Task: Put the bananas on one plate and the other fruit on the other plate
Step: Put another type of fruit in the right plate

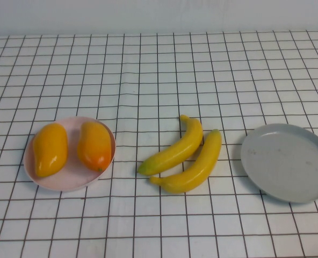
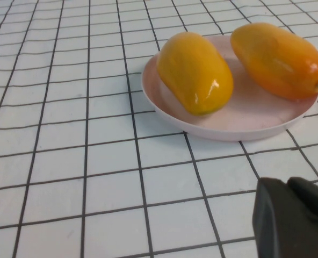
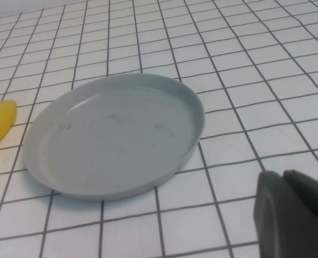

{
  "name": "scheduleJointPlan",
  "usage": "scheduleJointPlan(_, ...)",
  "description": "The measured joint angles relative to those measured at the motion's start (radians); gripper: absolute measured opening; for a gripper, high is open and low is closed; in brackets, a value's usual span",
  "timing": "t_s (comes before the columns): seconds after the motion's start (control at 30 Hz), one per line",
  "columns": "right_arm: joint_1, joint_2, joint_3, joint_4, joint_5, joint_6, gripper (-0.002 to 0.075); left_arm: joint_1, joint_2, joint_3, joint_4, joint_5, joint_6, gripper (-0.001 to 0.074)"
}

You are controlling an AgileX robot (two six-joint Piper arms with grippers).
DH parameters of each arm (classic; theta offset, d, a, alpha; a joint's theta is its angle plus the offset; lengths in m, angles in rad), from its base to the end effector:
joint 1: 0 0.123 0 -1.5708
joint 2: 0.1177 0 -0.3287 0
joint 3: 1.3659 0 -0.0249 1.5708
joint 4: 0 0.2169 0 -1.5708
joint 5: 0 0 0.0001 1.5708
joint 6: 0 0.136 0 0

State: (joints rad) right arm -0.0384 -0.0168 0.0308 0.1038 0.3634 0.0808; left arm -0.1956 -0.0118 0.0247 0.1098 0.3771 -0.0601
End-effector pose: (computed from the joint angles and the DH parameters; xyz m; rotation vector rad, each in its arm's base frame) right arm 0.0179 0.0043 0.1581 0.1754 1.8528 0.1310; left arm 0.0181 0.0020 0.1583 0.1942 1.8617 -0.0681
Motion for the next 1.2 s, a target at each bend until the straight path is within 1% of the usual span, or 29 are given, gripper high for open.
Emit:
scheduleJointPlan(0.27,0.0,0.0,0.0,-0.004,0.0,0.0,-0.0016,0.0,0.0,0.0,0.0,0.0,0.0,-0.0003)
scheduleJointPlan(0.37,0.0,0.0,0.0,-0.045,-0.008,0.0,-0.0016,0.0,0.0,0.0,0.0,0.0,0.0,-0.0003)
scheduleJointPlan(0.43,0.0,0.0,0.0,-0.023,-0.025,0.0,-0.0016,0.0,0.0,0.0,0.0,0.0,0.0,-0.0003)
scheduleJointPlan(0.5,0.0,0.0,0.0,0.11,-0.049,0.0,-0.0016,0.0,0.0,0.0,0.0,0.0,0.0,-0.0003)
scheduleJointPlan(0.57,0.002,0.0,0.0,0.319,-0.085,0.0,-0.0016,0.0,0.0,0.0,0.0,0.0,0.0,-0.0003)
scheduleJointPlan(0.7,0.02,0.0,0.0,0.854,-0.143,0.0,-0.0016,0.0,0.0,0.0,0.0,0.0,0.0,-0.0003)
scheduleJointPlan(0.73,0.02,0.0,0.0,0.95,-0.152,-0.002,-0.0016,0.0,0.0,0.0,0.0,0.0,0.0,-0.0003)
scheduleJointPlan(0.77,0.02,0.0,0.0,1.01,-0.163,-0.011,-0.0017,0.0,0.0,0.0,0.0,0.0,0.0,-0.0003)
scheduleJointPlan(0.83,0.02,0.0,0.0,1.061,-0.178,-0.06,-0.0016,0.0,0.0,0.0,0.0,0.0,0.0,-0.0003)
scheduleJointPlan(0.93,0.02,0.0,0.0,1.092,-0.178,-0.126,-0.0016,0.0,0.0,0.0,0.0,0.0,0.0,-0.0003)
scheduleJointPlan(1.03,0.02,0.0,0.0,1.11,-0.163,-0.147,-0.0016,0.0,0.0,0.0,0.0,0.0,0.0,-0.0004)
scheduleJointPlan(1.2,0.02,0.0,0.0,1.115,-0.086,-0.16,-0.0016,0.0,0.0,0.0,0.0,0.0,0.0,-0.0003)
